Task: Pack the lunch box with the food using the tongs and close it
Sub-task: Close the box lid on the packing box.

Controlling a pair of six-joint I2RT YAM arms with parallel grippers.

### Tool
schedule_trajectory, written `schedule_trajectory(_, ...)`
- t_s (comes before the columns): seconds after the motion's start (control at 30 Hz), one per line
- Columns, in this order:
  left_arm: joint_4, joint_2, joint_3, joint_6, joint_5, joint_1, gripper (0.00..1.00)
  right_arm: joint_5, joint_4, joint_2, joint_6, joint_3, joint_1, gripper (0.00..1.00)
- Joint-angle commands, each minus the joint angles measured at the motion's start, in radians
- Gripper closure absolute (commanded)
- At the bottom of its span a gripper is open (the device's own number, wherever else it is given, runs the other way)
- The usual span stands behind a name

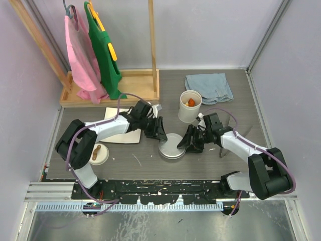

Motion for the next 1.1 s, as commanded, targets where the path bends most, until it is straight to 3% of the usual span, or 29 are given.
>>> schedule_trajectory(0.0,0.076,0.02,-0.085,-0.061,0.058,-0.047,0.58,0.088,0.082,-0.011,-0.036,-0.043,0.032,0.39)
schedule_trajectory(0.2,0.085,0.005,-0.094,-0.062,0.051,-0.047,0.57,0.105,0.225,-0.037,0.046,-0.159,0.031,0.46)
schedule_trajectory(0.37,0.085,-0.006,-0.094,-0.062,0.06,-0.049,0.51,0.072,0.322,-0.078,0.085,-0.211,0.031,0.48)
schedule_trajectory(0.7,0.139,-0.034,-0.151,-0.099,0.026,-0.059,0.57,-0.078,0.374,-0.097,0.042,-0.226,0.031,0.35)
schedule_trajectory(0.9,0.193,-0.076,-0.193,-0.138,0.01,-0.064,0.44,-0.134,0.348,-0.072,-0.019,-0.218,0.031,0.31)
schedule_trajectory(1.07,0.241,-0.109,-0.225,-0.184,-0.006,-0.071,0.48,-0.156,0.345,-0.037,-0.03,-0.218,0.031,0.32)
